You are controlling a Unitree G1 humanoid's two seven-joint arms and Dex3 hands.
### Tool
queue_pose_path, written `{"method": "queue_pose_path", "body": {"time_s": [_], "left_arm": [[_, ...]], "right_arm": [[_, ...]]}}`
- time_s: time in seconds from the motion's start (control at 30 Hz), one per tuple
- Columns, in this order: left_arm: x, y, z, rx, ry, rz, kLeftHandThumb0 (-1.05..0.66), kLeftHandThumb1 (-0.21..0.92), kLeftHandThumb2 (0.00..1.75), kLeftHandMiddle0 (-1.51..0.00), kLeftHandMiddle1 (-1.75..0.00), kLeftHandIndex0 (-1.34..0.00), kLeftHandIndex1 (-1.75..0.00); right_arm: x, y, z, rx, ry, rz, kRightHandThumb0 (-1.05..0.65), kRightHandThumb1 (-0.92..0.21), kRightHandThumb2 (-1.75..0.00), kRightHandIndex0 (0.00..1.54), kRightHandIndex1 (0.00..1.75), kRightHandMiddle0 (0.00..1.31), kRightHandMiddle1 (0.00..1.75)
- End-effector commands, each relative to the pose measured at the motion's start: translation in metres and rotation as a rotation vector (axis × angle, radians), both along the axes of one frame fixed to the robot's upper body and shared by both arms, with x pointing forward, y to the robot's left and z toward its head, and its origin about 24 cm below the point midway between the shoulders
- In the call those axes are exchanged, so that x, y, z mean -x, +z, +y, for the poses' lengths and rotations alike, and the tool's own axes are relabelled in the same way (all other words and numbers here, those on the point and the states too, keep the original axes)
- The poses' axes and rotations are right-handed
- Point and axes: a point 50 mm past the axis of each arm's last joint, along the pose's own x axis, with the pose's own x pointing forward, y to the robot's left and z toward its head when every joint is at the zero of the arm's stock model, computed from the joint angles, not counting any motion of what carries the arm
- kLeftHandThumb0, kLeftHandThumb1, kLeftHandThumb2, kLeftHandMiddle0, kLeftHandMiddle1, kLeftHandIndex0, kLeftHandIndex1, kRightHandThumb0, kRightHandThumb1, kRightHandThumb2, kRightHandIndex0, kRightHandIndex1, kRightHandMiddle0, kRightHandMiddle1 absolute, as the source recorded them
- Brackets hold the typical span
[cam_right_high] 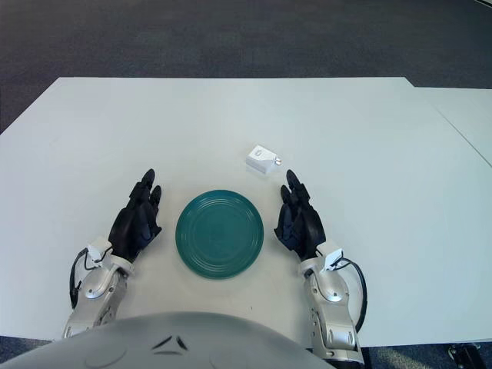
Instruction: Put the charger into the plate.
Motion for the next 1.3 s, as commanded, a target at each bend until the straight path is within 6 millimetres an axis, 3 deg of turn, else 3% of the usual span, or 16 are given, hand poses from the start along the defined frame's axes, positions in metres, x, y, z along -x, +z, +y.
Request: {"method": "queue_pose_path", "body": {"time_s": [0.0, 0.2, 0.3, 0.43, 0.57, 0.7, 0.93, 1.27], "left_arm": [[0.001, 0.001, 0.002, 0.019, -0.010, 0.016, -1.05, 0.92, 0.89, 0.00, 0.00, 0.00, 0.00], [0.001, 0.001, 0.001, 0.043, -0.010, 0.027, -1.05, 0.92, 0.91, 0.00, 0.00, 0.00, 0.00], [0.000, -0.001, 0.000, 0.025, -0.003, 0.042, -1.05, 0.92, 0.91, 0.00, 0.00, 0.00, 0.00], [0.000, -0.001, -0.004, 0.007, -0.001, 0.045, -1.05, 0.92, 0.92, 0.00, 0.00, 0.00, 0.00], [0.001, 0.000, -0.011, -0.019, -0.018, 0.027, -1.05, 0.92, 0.93, 0.00, 0.00, 0.00, 0.00], [0.000, 0.001, -0.013, -0.033, -0.011, 0.017, -1.05, 0.92, 0.95, 0.00, 0.00, 0.00, 0.00], [-0.002, -0.001, -0.014, -0.002, -0.007, 0.019, -1.05, 0.92, 0.95, 0.00, 0.00, 0.00, 0.00], [0.001, -0.004, -0.020, 0.003, -0.017, 0.015, -1.05, 0.92, 0.96, 0.00, 0.00, 0.00, 0.00]], "right_arm": [[-0.013, 0.008, -0.031, 0.108, -0.074, 0.003, -1.05, -0.92, -0.90, 0.00, 0.00, 0.00, 0.00], [-0.037, 0.033, -0.039, 0.306, -0.104, -0.071, -1.05, -0.92, -0.85, 0.00, 0.00, 0.00, 0.00], [-0.064, 0.060, -0.044, 0.567, -0.102, -0.158, -1.05, -0.92, -0.80, 0.00, 0.00, 0.00, 0.00], [-0.082, 0.082, -0.025, 0.789, -0.095, -0.266, -1.05, -0.92, -0.75, 0.00, 0.00, 0.00, 0.00], [-0.099, 0.116, 0.026, 0.921, -0.027, -0.354, -1.05, -0.92, -0.73, 0.00, 0.00, 0.00, 0.00], [-0.107, 0.110, 0.022, 1.081, 0.057, -0.280, -1.05, -0.92, -0.74, 0.00, 0.00, 0.00, 0.00], [-0.126, 0.096, 0.041, 1.234, 0.136, -0.234, -1.05, -0.92, -0.76, 0.00, 0.00, 0.02, 0.01], [-0.137, 0.082, 0.059, 1.290, 0.194, -0.210, -1.05, -0.92, -0.86, 0.00, 0.00, 0.00, 0.00]]}}
